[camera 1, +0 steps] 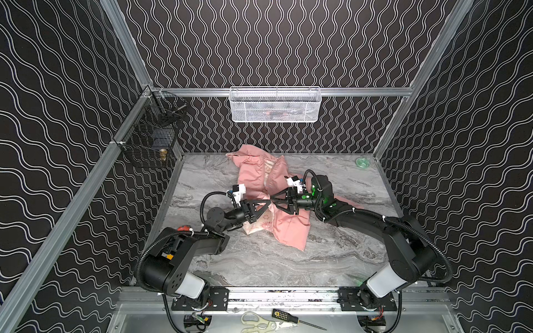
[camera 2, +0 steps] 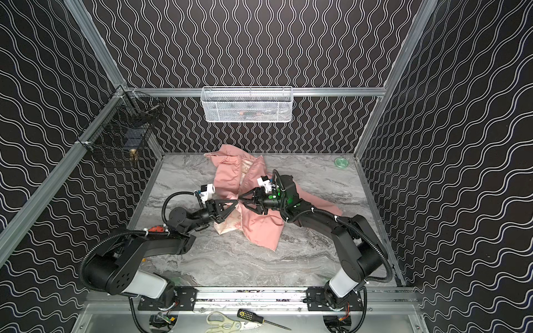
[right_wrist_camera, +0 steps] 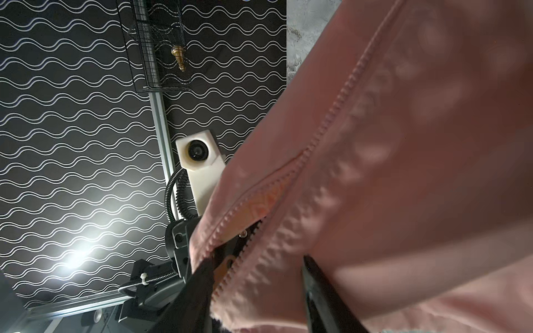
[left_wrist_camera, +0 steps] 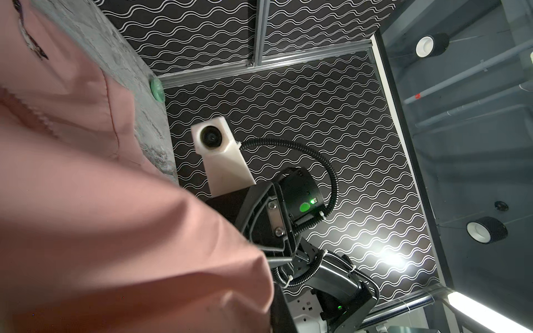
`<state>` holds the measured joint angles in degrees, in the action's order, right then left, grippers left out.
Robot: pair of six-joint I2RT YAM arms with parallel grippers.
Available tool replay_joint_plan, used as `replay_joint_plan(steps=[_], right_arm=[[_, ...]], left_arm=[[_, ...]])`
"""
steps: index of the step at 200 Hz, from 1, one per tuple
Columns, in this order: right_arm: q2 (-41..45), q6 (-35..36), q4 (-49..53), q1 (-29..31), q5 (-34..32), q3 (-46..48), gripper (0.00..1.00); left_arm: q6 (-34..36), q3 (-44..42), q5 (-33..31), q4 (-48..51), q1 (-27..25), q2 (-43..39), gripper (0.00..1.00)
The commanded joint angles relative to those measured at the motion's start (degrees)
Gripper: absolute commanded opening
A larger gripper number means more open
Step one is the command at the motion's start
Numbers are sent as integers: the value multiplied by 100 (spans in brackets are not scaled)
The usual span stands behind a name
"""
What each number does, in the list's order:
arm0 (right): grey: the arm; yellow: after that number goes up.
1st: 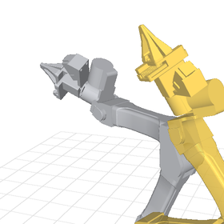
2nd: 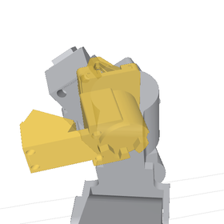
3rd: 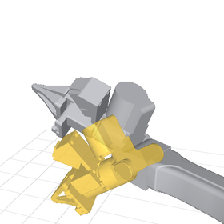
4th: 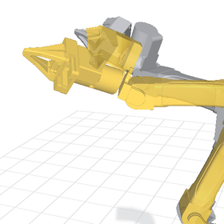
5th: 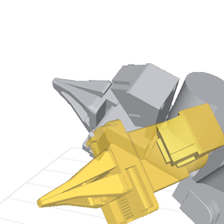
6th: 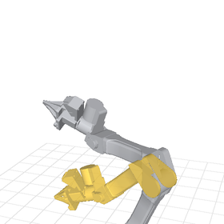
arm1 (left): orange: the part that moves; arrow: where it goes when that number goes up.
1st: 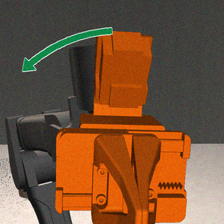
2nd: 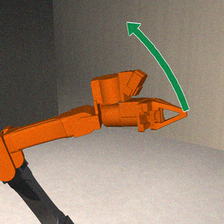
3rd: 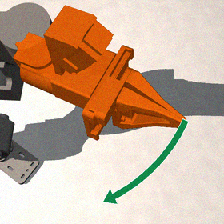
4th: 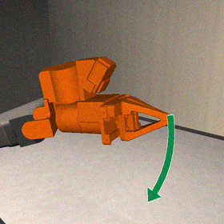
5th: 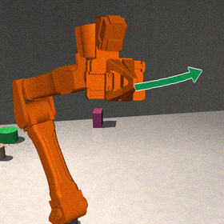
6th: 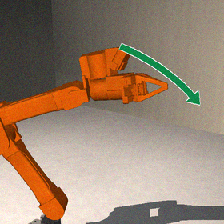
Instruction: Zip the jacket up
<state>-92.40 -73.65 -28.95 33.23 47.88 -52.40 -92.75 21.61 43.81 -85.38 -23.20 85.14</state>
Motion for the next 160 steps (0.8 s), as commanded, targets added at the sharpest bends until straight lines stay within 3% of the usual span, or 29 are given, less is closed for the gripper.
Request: replay_joint_plan(steps=[1, 160], right_arm=[[90, -259, -520, 5, 50, 2, 54], [12, -1232, -2012, 96, 332, 32, 51]], left_arm=[[-62, 100, 281, -339, 9, 2, 5], [-253, 415, 584, -339, 4, 142, 5]])
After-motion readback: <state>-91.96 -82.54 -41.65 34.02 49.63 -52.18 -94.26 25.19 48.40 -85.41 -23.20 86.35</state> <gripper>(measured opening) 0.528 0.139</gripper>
